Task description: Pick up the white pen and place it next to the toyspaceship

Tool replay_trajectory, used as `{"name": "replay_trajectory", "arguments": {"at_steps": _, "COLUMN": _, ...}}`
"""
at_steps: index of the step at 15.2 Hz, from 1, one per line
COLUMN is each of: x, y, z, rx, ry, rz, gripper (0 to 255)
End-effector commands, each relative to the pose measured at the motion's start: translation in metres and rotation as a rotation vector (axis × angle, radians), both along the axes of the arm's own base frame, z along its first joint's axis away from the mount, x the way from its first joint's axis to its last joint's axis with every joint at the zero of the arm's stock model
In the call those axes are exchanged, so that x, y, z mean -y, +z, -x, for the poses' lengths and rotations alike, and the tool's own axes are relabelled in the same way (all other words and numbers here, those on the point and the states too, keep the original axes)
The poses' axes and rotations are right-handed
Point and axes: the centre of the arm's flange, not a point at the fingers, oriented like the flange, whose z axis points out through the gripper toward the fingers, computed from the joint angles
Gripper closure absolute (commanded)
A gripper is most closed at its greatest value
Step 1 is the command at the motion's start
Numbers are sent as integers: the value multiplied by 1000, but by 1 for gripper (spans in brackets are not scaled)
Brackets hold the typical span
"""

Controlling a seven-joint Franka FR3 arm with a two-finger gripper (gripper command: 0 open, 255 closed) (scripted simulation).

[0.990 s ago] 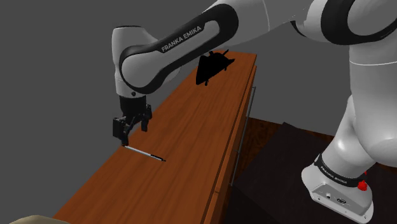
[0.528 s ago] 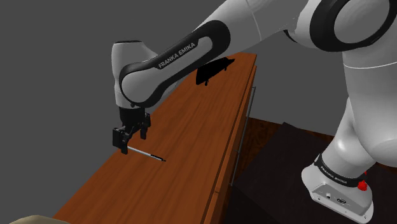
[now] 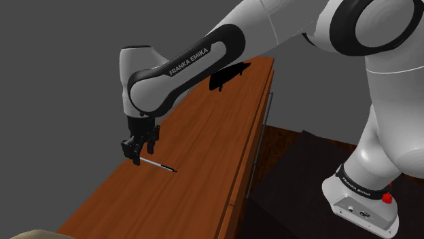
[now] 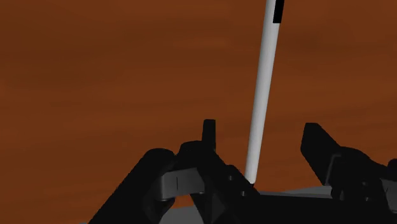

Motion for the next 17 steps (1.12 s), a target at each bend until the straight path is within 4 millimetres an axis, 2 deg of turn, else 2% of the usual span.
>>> {"name": "replay_trajectory", "arguments": {"at_steps": 1, "x": 0, "y": 0, "z": 0, "rx": 0, "ry": 0, "rz": 0, "gripper": 255}}
{"name": "replay_trajectory", "arguments": {"at_steps": 9, "x": 0, "y": 0, "z": 0, "rx": 0, "ry": 0, "rz": 0, "gripper": 255}}
{"name": "replay_trajectory", "arguments": {"at_steps": 17, "x": 0, "y": 42, "z": 0, "rx": 0, "ry": 0, "rz": 0, "gripper": 255}}
